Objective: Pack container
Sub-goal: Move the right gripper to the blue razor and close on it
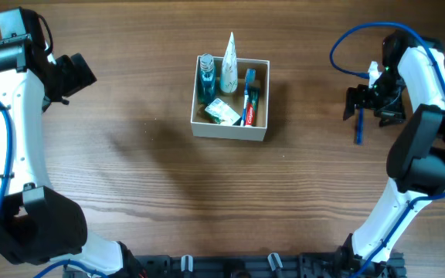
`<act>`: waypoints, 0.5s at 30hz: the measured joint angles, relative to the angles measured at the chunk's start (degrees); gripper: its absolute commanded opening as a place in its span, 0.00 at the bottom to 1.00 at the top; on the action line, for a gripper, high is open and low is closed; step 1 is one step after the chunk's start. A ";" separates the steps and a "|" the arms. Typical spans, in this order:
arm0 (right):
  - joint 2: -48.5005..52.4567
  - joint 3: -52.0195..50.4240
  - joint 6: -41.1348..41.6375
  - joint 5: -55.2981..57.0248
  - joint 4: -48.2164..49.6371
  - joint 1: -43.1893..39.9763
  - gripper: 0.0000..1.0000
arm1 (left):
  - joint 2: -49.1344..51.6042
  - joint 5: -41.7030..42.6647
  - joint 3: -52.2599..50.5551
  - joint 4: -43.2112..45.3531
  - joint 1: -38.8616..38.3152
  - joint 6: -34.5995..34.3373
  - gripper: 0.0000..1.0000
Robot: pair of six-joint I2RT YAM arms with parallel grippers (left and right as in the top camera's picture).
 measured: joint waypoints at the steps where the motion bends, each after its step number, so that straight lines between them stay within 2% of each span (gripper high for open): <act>1: 0.00 -0.55 0.00 -0.15 1.46 0.09 0.93 | 0.00 0.00 0.00 -0.02 0.00 0.00 1.00; 15: 0.00 -9.60 0.00 -0.28 11.91 0.11 0.94 | 0.00 0.00 0.00 -0.04 0.00 0.02 1.00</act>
